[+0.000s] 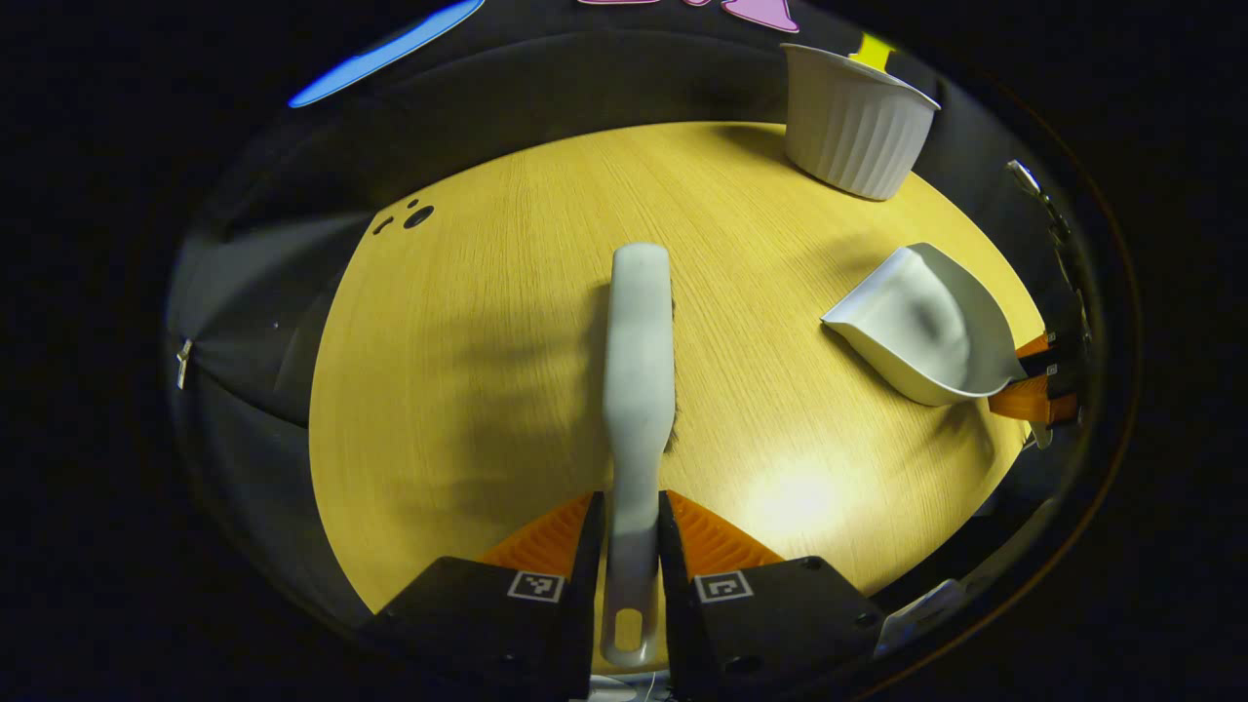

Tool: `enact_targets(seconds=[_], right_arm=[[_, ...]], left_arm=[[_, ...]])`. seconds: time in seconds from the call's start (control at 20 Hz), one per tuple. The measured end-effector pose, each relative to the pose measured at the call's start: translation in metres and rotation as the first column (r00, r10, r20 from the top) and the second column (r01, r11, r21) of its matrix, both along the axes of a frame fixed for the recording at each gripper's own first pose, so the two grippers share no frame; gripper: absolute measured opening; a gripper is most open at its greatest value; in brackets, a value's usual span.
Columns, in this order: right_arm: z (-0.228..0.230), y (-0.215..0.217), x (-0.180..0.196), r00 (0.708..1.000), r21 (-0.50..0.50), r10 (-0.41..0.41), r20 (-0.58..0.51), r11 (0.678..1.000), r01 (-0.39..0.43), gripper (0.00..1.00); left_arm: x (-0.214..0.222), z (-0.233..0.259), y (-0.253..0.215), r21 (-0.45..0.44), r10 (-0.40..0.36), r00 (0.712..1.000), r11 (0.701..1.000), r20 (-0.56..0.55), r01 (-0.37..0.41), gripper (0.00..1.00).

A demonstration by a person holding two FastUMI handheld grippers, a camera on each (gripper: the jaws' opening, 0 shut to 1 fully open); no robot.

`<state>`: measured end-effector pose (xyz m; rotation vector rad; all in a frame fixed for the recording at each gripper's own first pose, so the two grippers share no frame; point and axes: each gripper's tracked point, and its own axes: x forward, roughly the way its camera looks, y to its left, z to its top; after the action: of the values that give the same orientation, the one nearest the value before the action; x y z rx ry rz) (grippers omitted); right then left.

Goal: Pick up the small broom and dustpan from the desktop, sweep the trash into the dustpan with the broom, and then empty the trash into the garbage bin.

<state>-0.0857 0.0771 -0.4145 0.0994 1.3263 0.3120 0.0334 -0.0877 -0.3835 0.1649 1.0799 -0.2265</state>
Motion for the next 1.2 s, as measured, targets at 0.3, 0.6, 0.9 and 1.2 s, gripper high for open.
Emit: enact_targets(seconds=[0.3, 0.6, 0.9, 1.2], right_arm=[[0.077, -0.019, 0.012, 0.989, 0.01, -0.008, 0.148, 1.0, 0.007, 0.45], [0.18, -0.028, 0.071, 0.887, 0.11, -0.148, 0.438, 0.988, 0.111, 0.45], [0.284, -0.048, 0.121, 0.628, 0.122, -0.185, 0.756, 0.982, 0.143, 0.45], [0.314, -0.05, 0.122, 0.529, 0.1, -0.166, 0.832, 0.984, 0.15, 0.43]], left_arm=[[-0.008, 0.058, 0.006, -0.002, 0.0, 0.992, 1.0, 0.128, 0.0, 0.35], [0.029, 0.182, -0.023, -0.143, 0.068, 0.893, 0.99, 0.445, -0.004, 0.35], [0.044, 0.296, -0.039, -0.228, 0.129, 0.716, 0.973, 0.686, 0.042, 0.31], [0.027, 0.328, -0.046, -0.234, 0.141, 0.619, 0.97, 0.773, 0.07, 0.35]])
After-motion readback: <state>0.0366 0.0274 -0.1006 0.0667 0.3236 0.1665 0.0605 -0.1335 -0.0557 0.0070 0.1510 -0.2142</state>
